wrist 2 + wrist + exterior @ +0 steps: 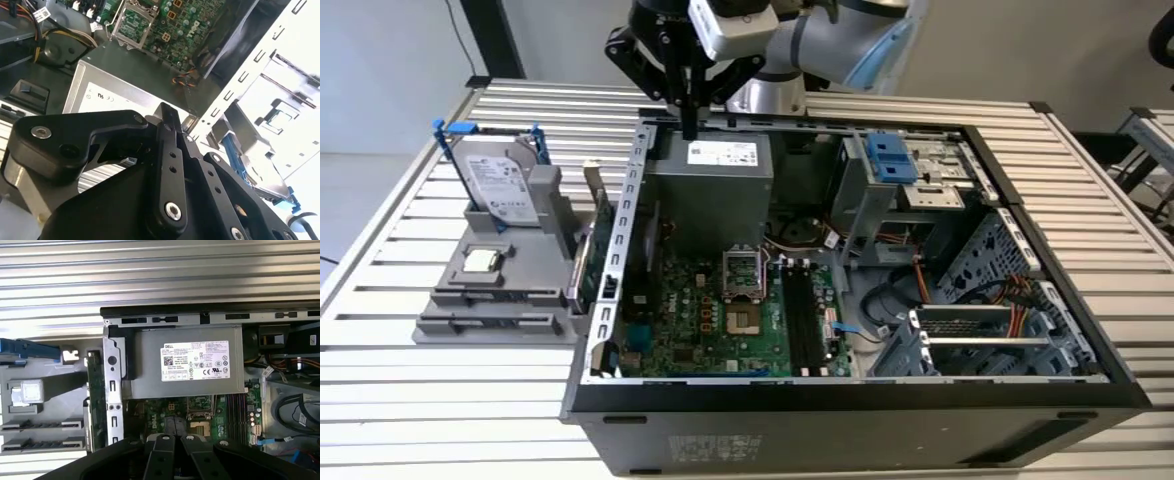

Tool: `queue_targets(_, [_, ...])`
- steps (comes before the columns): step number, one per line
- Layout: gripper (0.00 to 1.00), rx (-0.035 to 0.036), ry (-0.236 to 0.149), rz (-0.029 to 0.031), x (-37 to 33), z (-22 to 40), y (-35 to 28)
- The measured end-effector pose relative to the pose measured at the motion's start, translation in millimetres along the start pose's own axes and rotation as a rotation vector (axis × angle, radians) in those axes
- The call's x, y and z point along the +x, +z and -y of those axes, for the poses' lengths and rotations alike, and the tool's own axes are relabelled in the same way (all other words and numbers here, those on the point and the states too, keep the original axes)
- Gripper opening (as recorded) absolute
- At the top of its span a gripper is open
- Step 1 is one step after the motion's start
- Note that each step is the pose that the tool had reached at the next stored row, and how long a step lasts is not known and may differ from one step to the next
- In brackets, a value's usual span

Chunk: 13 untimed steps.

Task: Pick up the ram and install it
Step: 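Reach for the ram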

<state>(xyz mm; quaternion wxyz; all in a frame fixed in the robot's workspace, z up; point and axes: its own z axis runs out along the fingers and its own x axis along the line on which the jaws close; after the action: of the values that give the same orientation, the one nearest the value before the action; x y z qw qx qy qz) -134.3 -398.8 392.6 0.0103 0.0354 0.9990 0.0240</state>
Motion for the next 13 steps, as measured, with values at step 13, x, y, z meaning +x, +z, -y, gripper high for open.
queue_targets(13, [0.00,0.0000,0.000,0.0000,19.2,1.4,-0.4])
